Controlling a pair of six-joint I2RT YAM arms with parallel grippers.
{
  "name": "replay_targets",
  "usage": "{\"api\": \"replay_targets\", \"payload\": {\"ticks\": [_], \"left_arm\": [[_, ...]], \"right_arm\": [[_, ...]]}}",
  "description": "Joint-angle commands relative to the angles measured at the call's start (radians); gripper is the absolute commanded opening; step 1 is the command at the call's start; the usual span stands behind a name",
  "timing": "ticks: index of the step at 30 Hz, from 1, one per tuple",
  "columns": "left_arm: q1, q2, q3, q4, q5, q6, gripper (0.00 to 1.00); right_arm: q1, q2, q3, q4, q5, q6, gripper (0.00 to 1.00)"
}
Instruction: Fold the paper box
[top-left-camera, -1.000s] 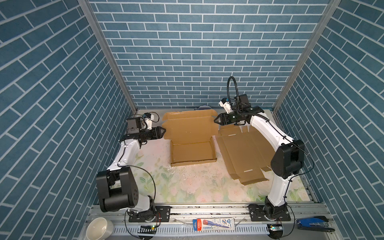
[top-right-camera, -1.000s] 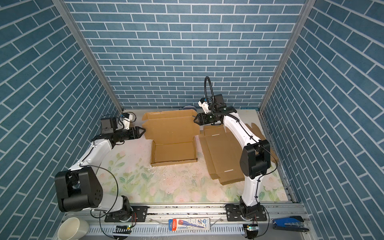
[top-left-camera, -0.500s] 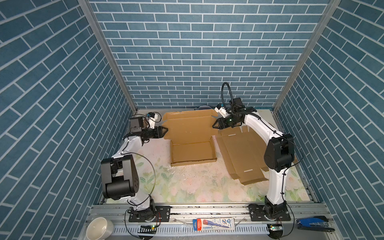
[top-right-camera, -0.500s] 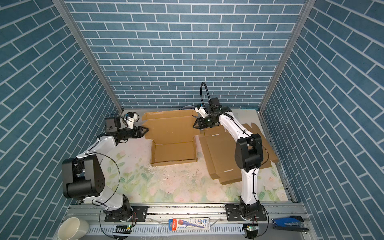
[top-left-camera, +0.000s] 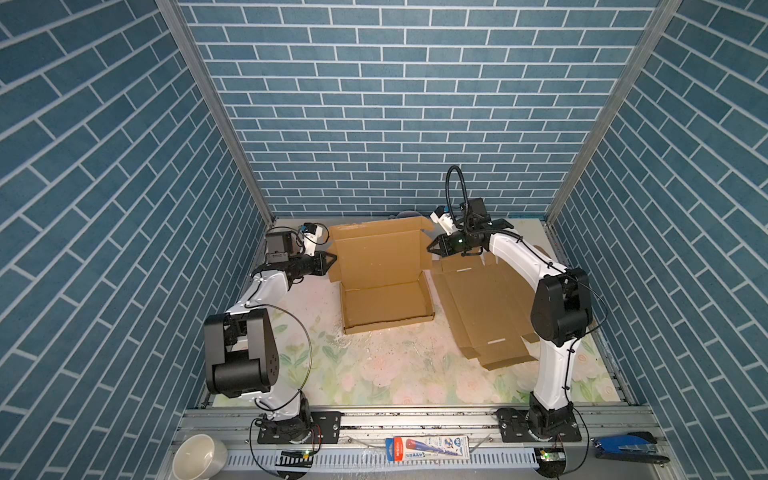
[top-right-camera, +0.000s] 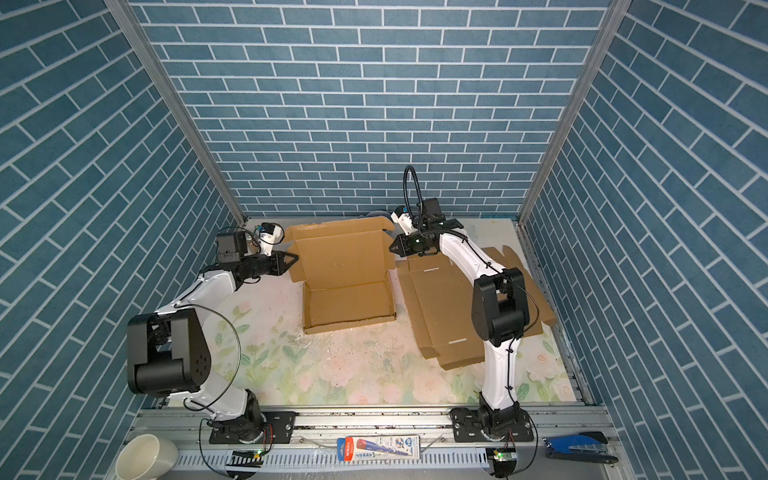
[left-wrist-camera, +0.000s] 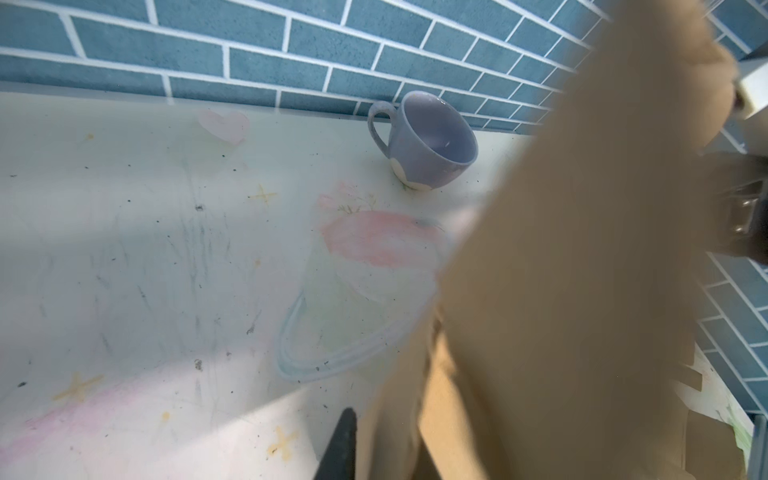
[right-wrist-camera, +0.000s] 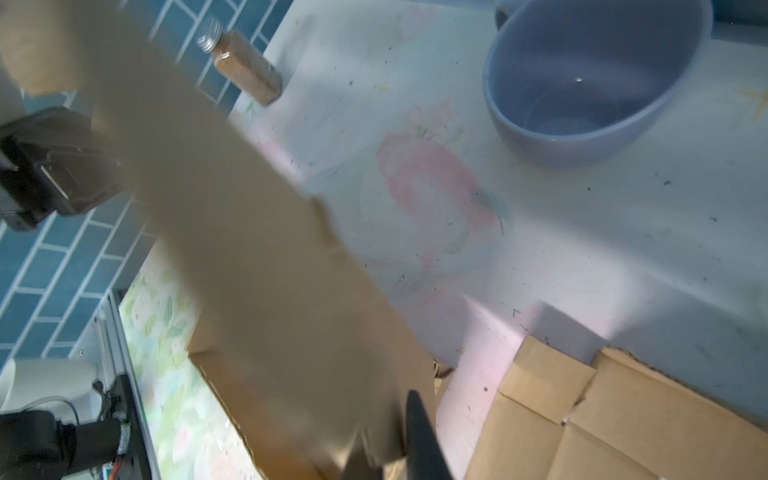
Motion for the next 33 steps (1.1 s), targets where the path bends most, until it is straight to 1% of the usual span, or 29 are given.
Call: {"api": "replay_targets", "payload": {"ticks": [1, 3, 5, 8, 9, 10, 11, 12, 14, 16, 18, 19, 21, 23, 25, 28, 29, 33], "left_arm": [[-0.011, -0.067, -0.018, 0.031, -0.045, -0.016, 0.12], [-0.025, -0.092, -0.04, 0.076, -0.065, -0.054, 0.08], [-0.051, -0.124, -0.073, 0.125, -0.101, -0.073, 0.06], [-0.094, -0.163, -0.111, 0.18, -0.191, -0.075, 0.06], [-0.1, -0.17, -0.12, 0.199, -0.217, -0.082, 0.06], [-0.105, -0.178, -0.127, 0.218, -0.248, -0.092, 0.05], [-0.107, -0.183, -0.136, 0.24, -0.282, -0.111, 0.04], [-0.107, -0.185, -0.144, 0.262, -0.294, -0.128, 0.03], [-0.111, -0.191, -0.173, 0.316, -0.302, -0.141, 0.02], [-0.112, -0.188, -0.188, 0.329, -0.295, -0.132, 0.0], [-0.111, -0.179, -0.186, 0.308, -0.281, -0.099, 0.0], [-0.112, -0.178, -0.185, 0.297, -0.268, -0.079, 0.0], [-0.112, -0.174, -0.182, 0.281, -0.251, -0.054, 0.0], [-0.11, -0.168, -0.174, 0.271, -0.228, -0.043, 0.0], [-0.109, -0.161, -0.166, 0.261, -0.214, -0.038, 0.0], [-0.109, -0.157, -0.16, 0.241, -0.193, -0.024, 0.0], [-0.108, -0.156, -0.159, 0.234, -0.188, -0.017, 0.0], [-0.105, -0.15, -0.144, 0.201, -0.179, -0.001, 0.0]], "right_arm": [[0.024, -0.093, -0.113, 0.189, 0.055, 0.115, 0.05], [0.043, -0.137, -0.189, 0.273, 0.114, 0.161, 0.01], [0.071, -0.187, -0.281, 0.383, 0.185, 0.208, 0.0], [0.118, -0.247, -0.4, 0.534, 0.289, 0.273, 0.0], [0.134, -0.261, -0.43, 0.569, 0.317, 0.282, 0.0], [0.157, -0.276, -0.459, 0.595, 0.381, 0.286, 0.0], [0.178, -0.287, -0.488, 0.623, 0.419, 0.282, 0.0], [0.192, -0.294, -0.506, 0.647, 0.439, 0.28, 0.0], [0.201, -0.299, -0.534, 0.667, 0.455, 0.279, 0.0], [0.189, -0.307, -0.546, 0.658, 0.454, 0.266, 0.0], [0.149, -0.308, -0.533, 0.615, 0.4, 0.249, 0.0], [0.124, -0.3, -0.512, 0.581, 0.353, 0.235, 0.01], [0.082, -0.278, -0.449, 0.489, 0.263, 0.196, 0.1], [0.057, -0.252, -0.375, 0.385, 0.193, 0.135, 0.2], [0.047, -0.231, -0.312, 0.29, 0.157, 0.078, 0.33], [0.033, -0.207, -0.251, 0.199, 0.142, 0.018, 0.49], [0.027, -0.202, -0.237, 0.182, 0.136, 0.008, 0.53], [0.0, -0.179, -0.171, 0.116, 0.114, -0.034, 0.62]]}}
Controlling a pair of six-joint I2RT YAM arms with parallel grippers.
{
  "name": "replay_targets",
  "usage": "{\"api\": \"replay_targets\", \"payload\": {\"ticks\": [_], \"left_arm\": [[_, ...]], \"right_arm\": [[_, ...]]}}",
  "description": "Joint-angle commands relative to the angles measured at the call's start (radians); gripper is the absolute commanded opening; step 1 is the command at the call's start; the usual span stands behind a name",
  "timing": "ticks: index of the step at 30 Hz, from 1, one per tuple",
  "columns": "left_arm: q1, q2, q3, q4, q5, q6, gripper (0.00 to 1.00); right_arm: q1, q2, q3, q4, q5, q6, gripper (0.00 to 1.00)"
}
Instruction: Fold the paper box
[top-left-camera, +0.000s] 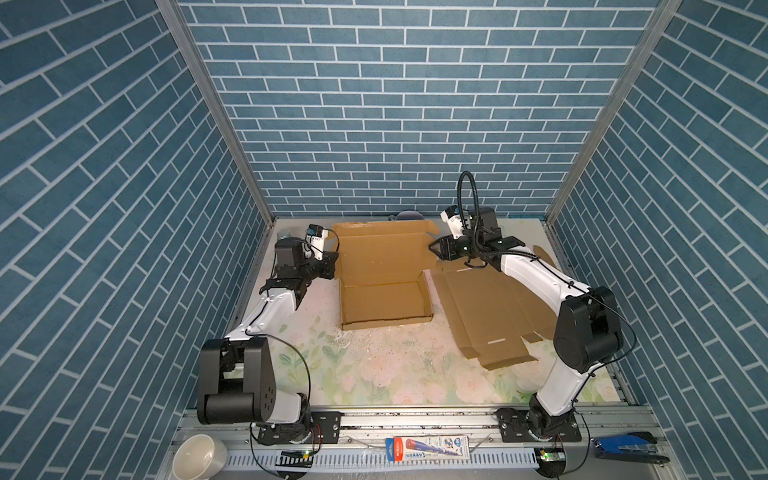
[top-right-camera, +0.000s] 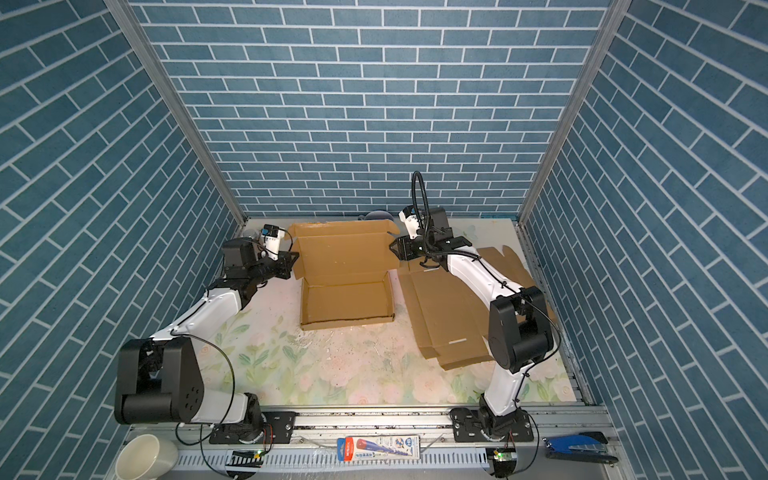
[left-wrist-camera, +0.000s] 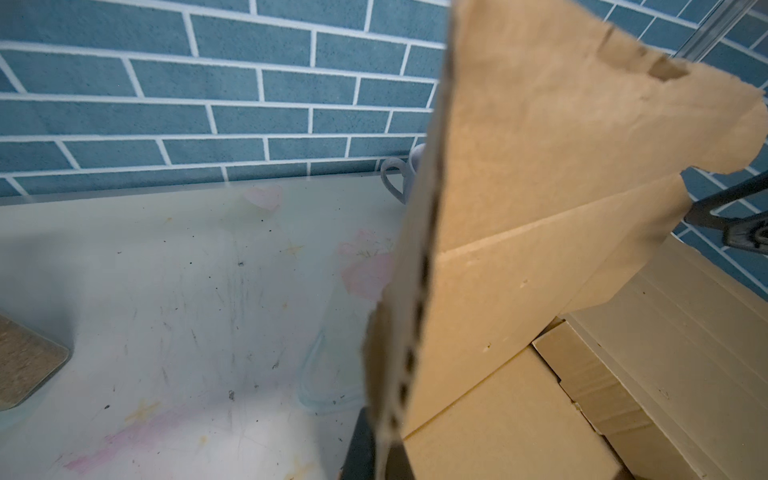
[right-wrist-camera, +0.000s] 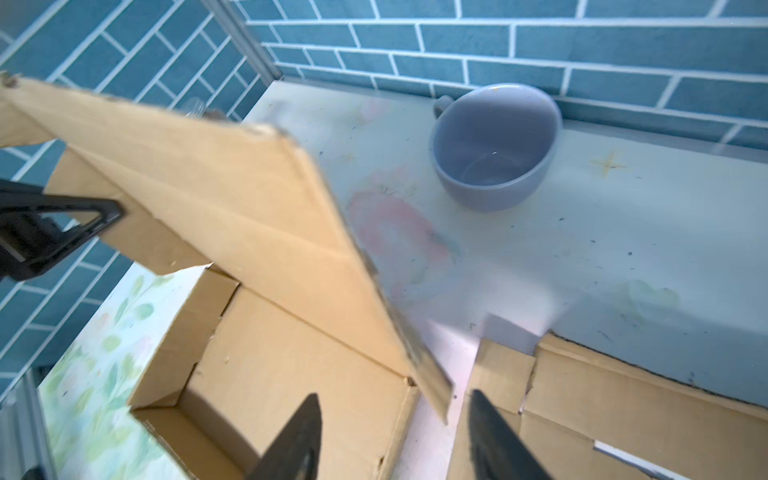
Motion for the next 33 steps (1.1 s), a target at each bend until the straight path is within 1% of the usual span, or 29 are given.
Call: {"api": "replay_targets", "payload": {"ticks": [1, 4, 8, 15, 21, 23, 26, 29, 31, 33], "left_arm": [[0.006, 0.009, 0.034, -0.035, 0.033, 0.032, 0.0], [0.009, 0.01, 0.042, -0.038, 0.041, 0.032, 0.0], [0.01, 0.018, 0.044, -0.037, 0.046, 0.027, 0.0], [0.01, 0.021, 0.043, -0.027, 0.048, 0.02, 0.0], [0.01, 0.025, 0.045, -0.026, 0.051, 0.016, 0.0], [0.01, 0.027, 0.045, -0.024, 0.051, 0.014, 0.0], [0.01, 0.032, 0.046, -0.023, 0.049, 0.011, 0.0], [0.01, 0.033, 0.046, -0.019, 0.051, 0.005, 0.0], [0.01, 0.033, 0.045, -0.02, 0.051, 0.007, 0.0], [0.01, 0.032, 0.045, -0.028, 0.049, 0.014, 0.0]], "right_arm": [[-0.02, 0.036, 0.079, -0.134, -0.053, -0.103, 0.64], [-0.025, 0.057, 0.123, -0.175, -0.074, -0.126, 0.68], [-0.025, 0.077, 0.137, -0.171, -0.104, -0.127, 0.69], [-0.025, 0.068, 0.141, -0.189, -0.16, -0.162, 0.67], [-0.025, 0.103, 0.18, -0.207, -0.17, -0.166, 0.64], [-0.024, 0.118, 0.197, -0.207, -0.174, -0.16, 0.61], [-0.026, 0.133, 0.205, -0.185, -0.152, -0.142, 0.54], [-0.025, 0.148, 0.204, -0.16, -0.145, -0.133, 0.51], [-0.025, 0.156, 0.209, -0.168, -0.117, -0.151, 0.51], [-0.029, 0.153, 0.23, -0.22, -0.064, -0.186, 0.55]]}}
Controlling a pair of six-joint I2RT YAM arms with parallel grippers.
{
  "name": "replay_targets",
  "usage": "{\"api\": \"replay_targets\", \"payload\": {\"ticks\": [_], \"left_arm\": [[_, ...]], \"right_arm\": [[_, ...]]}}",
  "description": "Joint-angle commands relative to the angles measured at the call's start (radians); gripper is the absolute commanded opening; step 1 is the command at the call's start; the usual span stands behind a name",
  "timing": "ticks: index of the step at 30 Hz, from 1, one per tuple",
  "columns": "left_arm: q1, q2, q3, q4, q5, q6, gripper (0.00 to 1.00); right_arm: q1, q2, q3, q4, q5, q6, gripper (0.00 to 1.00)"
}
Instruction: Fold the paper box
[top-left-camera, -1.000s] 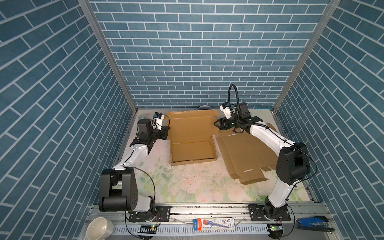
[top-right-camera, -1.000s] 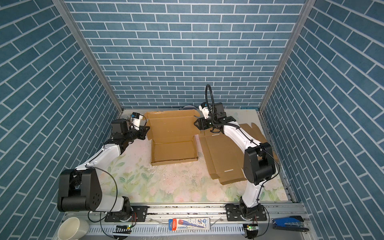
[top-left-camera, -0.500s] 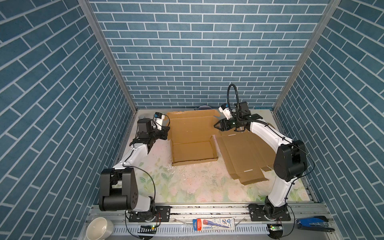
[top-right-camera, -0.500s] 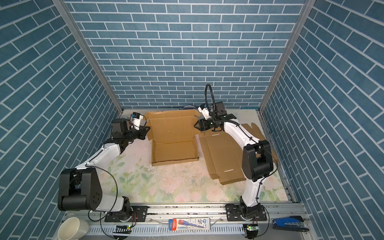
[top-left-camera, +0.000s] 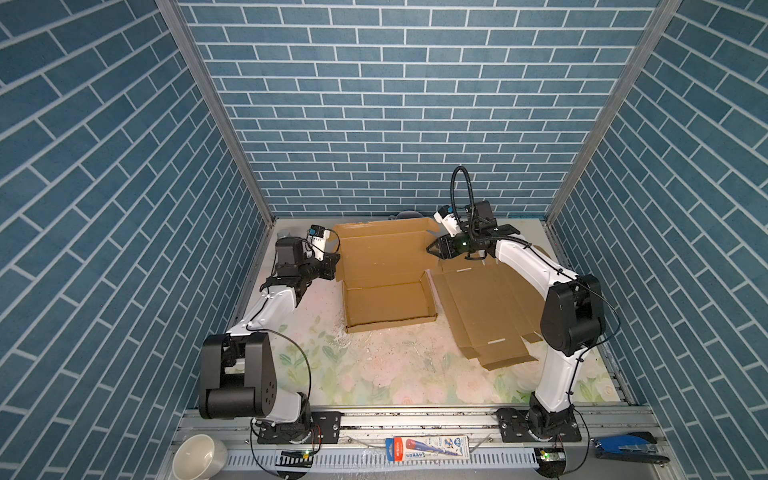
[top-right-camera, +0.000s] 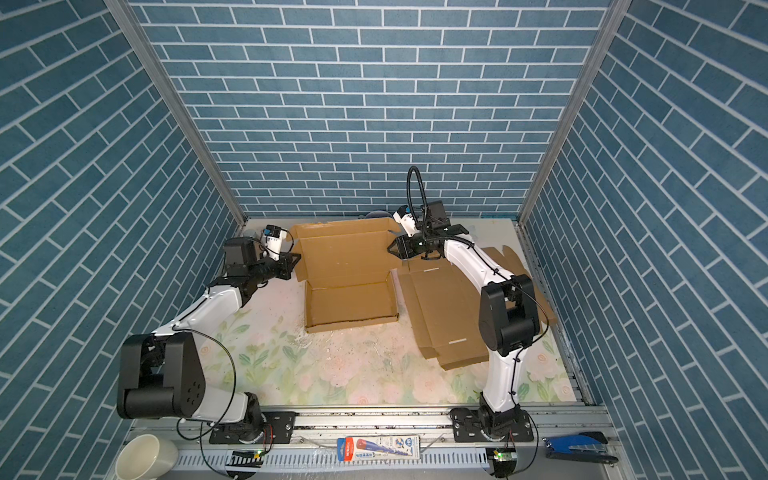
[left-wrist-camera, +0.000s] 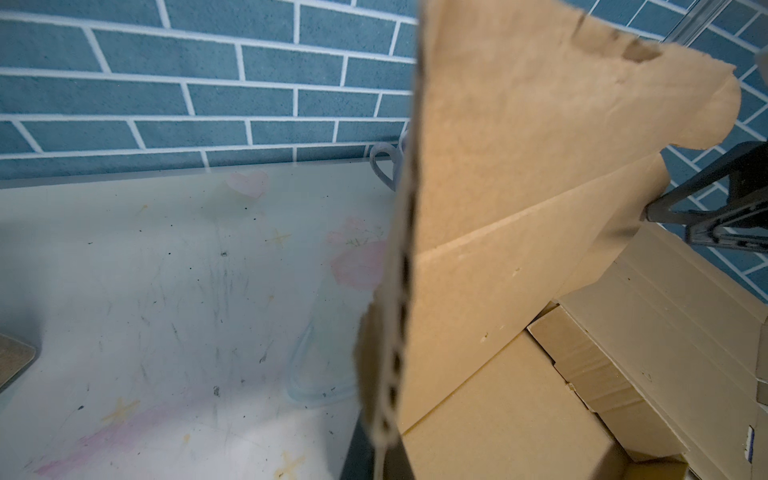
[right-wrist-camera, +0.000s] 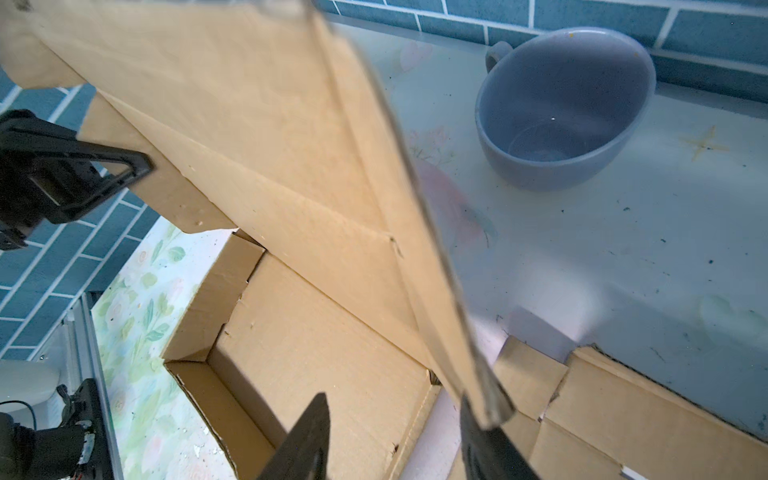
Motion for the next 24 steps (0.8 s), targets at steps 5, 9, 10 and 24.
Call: {"api": "replay_targets", "payload": {"ticks": [5, 9, 10, 24], "left_arm": [[0.004, 0.006, 0.026, -0.011, 0.013, 0.019, 0.0], [0.005, 0.011, 0.032, -0.01, 0.02, 0.015, 0.0], [0.005, 0.014, 0.033, -0.011, 0.02, 0.014, 0.0], [0.004, 0.034, 0.035, 0.001, 0.023, -0.004, 0.0]], "right_arm": [[-0.07, -0.045, 0.026, -0.042, 0.038, -0.074, 0.65], [-0.08, -0.006, 0.069, -0.08, -0.069, -0.094, 0.73], [-0.08, 0.018, 0.093, -0.099, -0.089, -0.097, 0.76], [-0.063, 0.185, 0.239, -0.055, -0.21, -0.111, 0.52]]}}
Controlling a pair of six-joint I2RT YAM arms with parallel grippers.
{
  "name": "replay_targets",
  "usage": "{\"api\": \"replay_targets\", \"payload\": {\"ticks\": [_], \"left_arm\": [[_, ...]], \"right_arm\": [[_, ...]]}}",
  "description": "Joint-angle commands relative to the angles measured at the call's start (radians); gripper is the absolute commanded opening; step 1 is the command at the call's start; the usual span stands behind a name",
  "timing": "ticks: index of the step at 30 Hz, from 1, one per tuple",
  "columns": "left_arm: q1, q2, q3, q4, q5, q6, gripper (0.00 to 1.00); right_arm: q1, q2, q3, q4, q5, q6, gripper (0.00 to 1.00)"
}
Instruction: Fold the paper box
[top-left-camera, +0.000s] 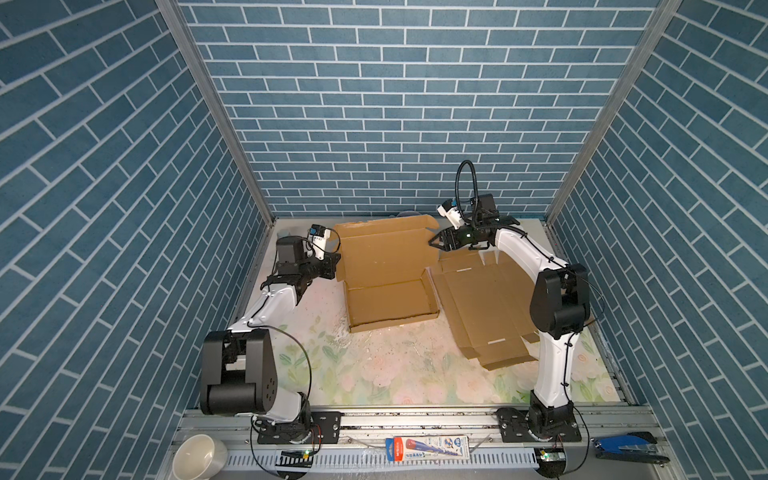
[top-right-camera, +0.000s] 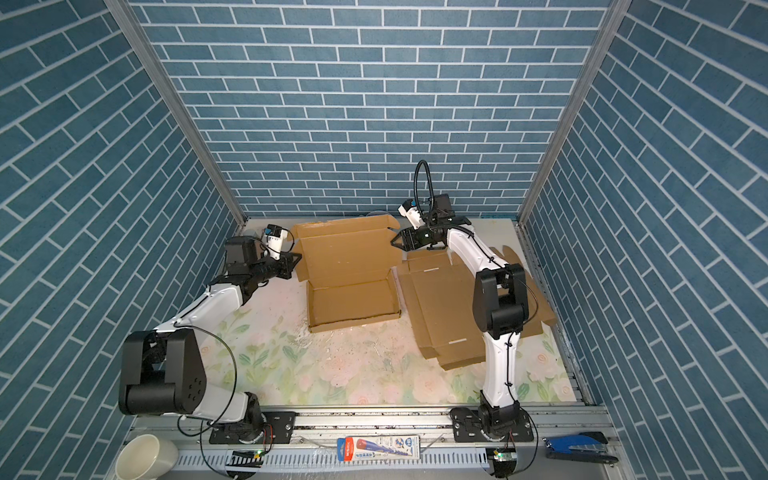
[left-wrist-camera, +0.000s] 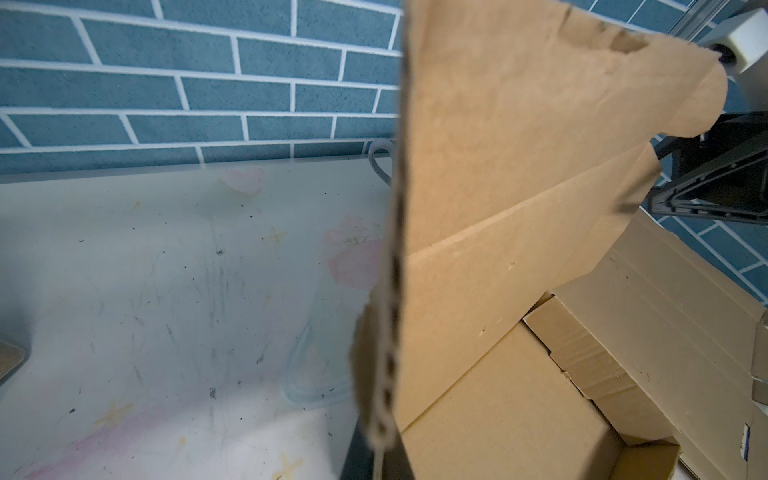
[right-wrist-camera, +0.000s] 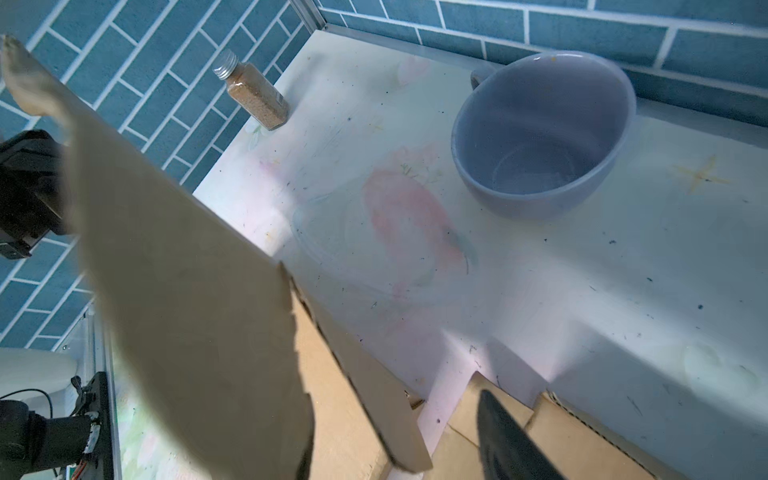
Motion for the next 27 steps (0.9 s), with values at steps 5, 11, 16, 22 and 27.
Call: {"api": "replay_targets", "payload": {"ticks": [5, 11, 16, 22, 27], "left_arm": [[0.003, 0.009, 0.024, 0.017, 0.005, -0.026, 0.0], [-0.025, -0.034, -0.01, 0.048, -0.129, -0.13, 0.0], [-0.06, -0.095, -0.149, 0.264, -0.227, -0.227, 0.0], [-0.134, -0.106, -0.283, 0.525, -0.31, -0.283, 0.0], [-0.178, -0.105, -0.367, 0.659, -0.381, -0.284, 0.0]], "right_arm": [[0.034, -0.023, -0.031, 0.102, -0.002, 0.007, 0.21], [0.075, -0.187, -0.328, 0.446, 0.162, 0.172, 0.0], [0.193, -0.324, -0.587, 0.732, 0.49, 0.257, 0.0], [0.31, -0.371, -0.765, 1.002, 0.755, 0.336, 0.0], [0.387, -0.363, -0.876, 1.213, 0.883, 0.32, 0.0]]}}
